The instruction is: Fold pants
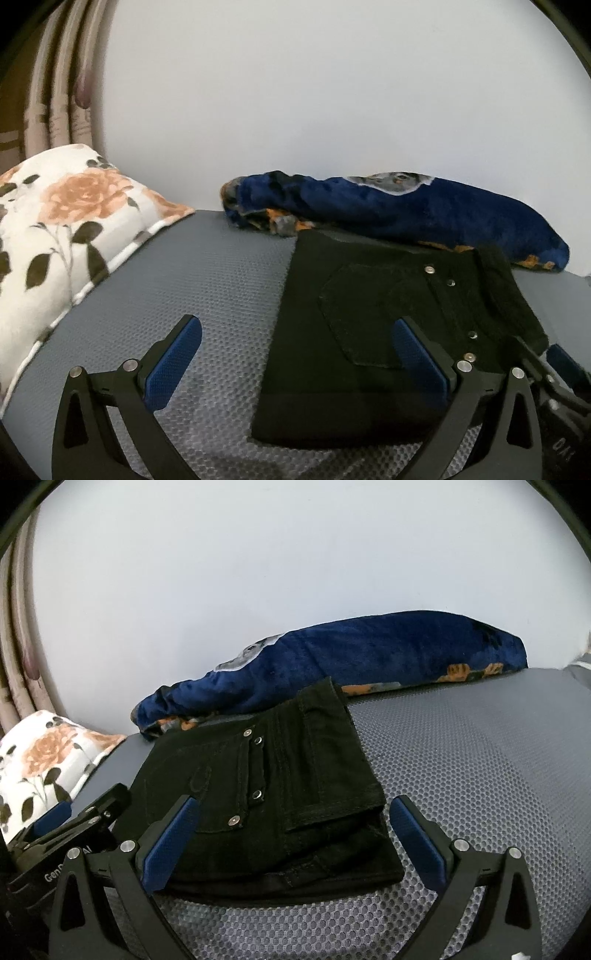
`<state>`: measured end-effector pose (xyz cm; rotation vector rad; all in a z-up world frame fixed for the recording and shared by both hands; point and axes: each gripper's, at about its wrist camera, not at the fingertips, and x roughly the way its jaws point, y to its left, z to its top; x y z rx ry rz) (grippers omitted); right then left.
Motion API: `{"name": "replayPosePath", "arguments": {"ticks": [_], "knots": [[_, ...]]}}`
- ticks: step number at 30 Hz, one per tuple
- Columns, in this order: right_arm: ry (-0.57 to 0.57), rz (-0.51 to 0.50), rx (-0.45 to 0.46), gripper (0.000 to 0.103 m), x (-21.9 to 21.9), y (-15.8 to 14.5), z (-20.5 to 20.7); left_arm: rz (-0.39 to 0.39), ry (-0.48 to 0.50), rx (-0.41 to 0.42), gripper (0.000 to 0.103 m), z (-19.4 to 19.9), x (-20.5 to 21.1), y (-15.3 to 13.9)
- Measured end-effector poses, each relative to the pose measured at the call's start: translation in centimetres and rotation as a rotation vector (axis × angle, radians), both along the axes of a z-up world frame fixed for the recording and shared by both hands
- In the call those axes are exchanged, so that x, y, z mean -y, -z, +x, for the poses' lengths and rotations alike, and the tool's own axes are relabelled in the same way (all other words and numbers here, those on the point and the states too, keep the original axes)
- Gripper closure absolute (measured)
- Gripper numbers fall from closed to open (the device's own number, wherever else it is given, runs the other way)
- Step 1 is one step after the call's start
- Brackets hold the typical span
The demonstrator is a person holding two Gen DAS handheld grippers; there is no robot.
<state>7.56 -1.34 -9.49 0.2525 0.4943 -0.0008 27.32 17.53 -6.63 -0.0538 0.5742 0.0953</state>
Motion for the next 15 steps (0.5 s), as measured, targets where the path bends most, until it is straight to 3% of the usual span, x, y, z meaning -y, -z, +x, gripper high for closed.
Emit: {"name": "replayPosePath", "arguments": {"ticks": [3, 6, 8, 10, 15], "knots": [[-0.008, -0.014, 0.019, 0.0, 0.0, -0.4, -0.1, -0.014, -0.038, -0.038, 0.0, 0.2, -0.6, 0.1], [-0.025, -0.084, 0.053, 0.0, -0.6, -1.5, -0.7, 0.051, -0.148, 0.009, 0.0, -1.1, -0.8, -0.1], [-0.029, -0.082, 0.061, 0.0, -0.4, -2.3, -1.0, -0.011, -0.084, -0.045, 0.0, -1.0, -1.6, -0.3], [-0.027, -0.022, 0.058, 0.0, 0.0, -3.4, -1.2, -0.056, -0.119, -0.03, 0.0, -1.9, -2.9, -1.0], [-0.103, -0.018, 0.011, 0.0, -2.7, -5.5, -1.1, -0.043, -0.2, -0.034, 0.0, -3.6, -6.8, -2.8]]}}
